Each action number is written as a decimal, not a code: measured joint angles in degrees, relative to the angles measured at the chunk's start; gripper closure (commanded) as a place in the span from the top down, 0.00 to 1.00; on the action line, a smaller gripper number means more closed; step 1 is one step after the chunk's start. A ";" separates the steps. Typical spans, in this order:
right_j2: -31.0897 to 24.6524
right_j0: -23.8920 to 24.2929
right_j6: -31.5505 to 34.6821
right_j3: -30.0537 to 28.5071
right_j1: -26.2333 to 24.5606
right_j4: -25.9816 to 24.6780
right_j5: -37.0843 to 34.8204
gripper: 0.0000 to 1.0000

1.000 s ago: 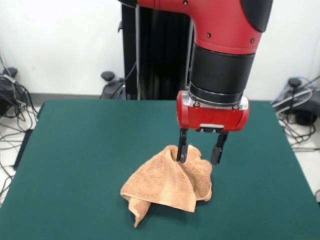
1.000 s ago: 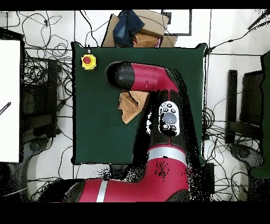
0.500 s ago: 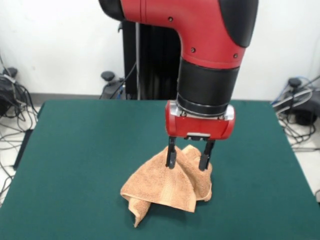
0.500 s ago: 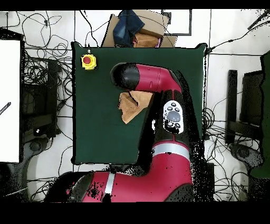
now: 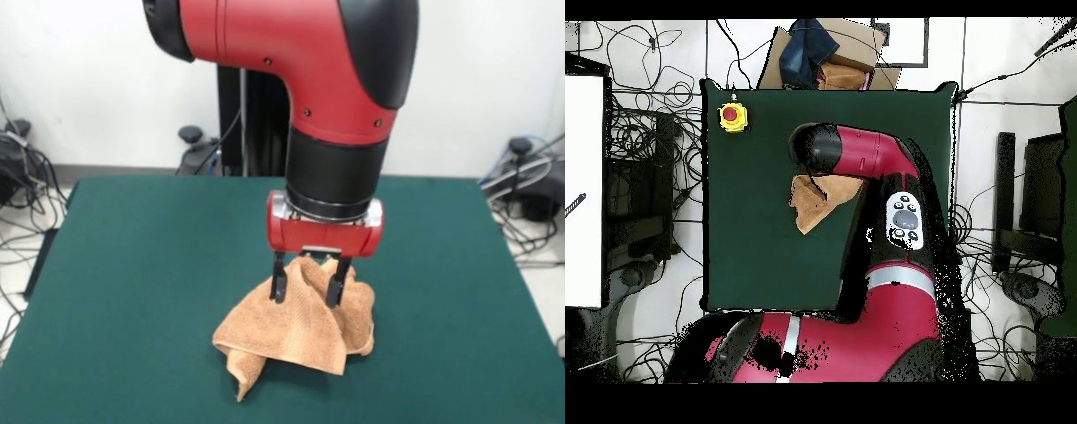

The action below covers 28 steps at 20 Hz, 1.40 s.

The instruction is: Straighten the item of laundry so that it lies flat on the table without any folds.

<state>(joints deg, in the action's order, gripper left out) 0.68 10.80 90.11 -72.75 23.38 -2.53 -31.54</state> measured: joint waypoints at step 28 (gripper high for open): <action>0.68 -3.77 0.00 0.08 -4.02 0.02 7.32 1.00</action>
<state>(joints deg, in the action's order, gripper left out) 1.36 7.03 90.11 -72.66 19.36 -2.50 -24.22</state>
